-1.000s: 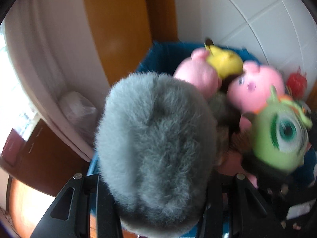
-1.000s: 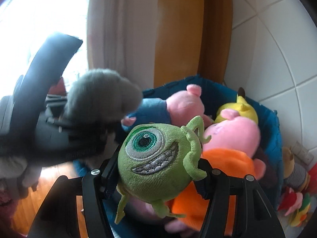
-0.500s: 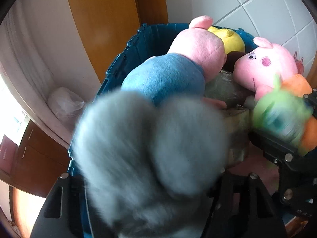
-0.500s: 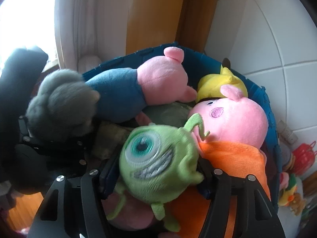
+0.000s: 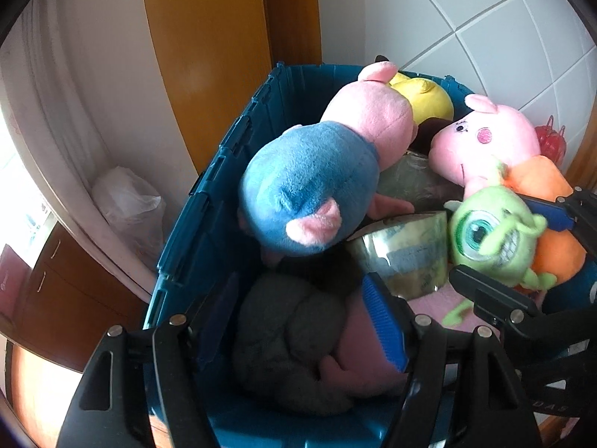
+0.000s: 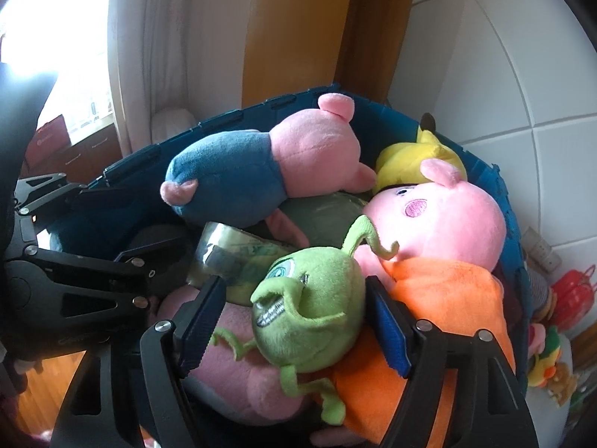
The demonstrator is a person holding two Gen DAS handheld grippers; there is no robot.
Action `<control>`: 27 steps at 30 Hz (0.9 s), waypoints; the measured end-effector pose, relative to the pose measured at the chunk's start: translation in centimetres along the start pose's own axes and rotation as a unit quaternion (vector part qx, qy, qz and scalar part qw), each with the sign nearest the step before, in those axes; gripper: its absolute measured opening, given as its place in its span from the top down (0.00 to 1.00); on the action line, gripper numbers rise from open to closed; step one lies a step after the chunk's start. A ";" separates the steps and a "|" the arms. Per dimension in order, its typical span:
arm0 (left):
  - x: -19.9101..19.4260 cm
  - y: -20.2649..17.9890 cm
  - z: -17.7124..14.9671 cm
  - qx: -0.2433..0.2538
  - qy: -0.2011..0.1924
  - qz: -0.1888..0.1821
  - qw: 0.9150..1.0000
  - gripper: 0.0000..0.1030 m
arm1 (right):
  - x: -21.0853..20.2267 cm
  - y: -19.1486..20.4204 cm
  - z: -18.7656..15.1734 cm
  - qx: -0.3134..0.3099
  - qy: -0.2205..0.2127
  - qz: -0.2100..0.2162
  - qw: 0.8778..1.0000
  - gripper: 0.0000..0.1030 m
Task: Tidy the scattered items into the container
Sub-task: 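Lower both tools into the crate and release the grey and green plushes, then withdraw both tools from the crate back over the bed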
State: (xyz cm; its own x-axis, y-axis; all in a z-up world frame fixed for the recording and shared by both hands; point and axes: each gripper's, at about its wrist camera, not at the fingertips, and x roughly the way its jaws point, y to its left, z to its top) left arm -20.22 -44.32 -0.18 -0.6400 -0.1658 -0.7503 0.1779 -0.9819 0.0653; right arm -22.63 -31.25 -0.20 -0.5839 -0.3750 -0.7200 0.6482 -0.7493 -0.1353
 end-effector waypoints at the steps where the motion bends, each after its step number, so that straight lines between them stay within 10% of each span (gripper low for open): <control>1: -0.2 0.0 -0.1 0.000 -0.002 0.001 1.000 0.33 | -0.2 0.0 -0.1 0.001 -0.001 0.000 1.000 0.22; 9: -1.6 0.0 -1.6 -0.006 -0.015 -0.006 1.000 0.33 | -2.4 0.3 -1.1 0.008 -0.022 -0.020 1.000 0.00; 15: -3.2 -0.2 -2.6 -0.009 -0.033 -0.017 0.999 0.13 | -4.9 -0.7 -2.4 0.044 -0.045 -0.047 0.997 0.00; 27: -4.9 -1.9 -4.4 0.005 -0.042 -0.063 0.997 0.13 | -7.6 -1.7 -6.0 0.100 -0.042 -0.085 0.990 0.00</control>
State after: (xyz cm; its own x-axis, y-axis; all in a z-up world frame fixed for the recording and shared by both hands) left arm -14.15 -41.21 0.43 -0.7169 -0.0479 -0.6955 0.0854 -0.9962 -0.0194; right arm -16.36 -23.84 1.40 -0.7208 -0.2721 -0.6375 0.4324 -0.8953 -0.1069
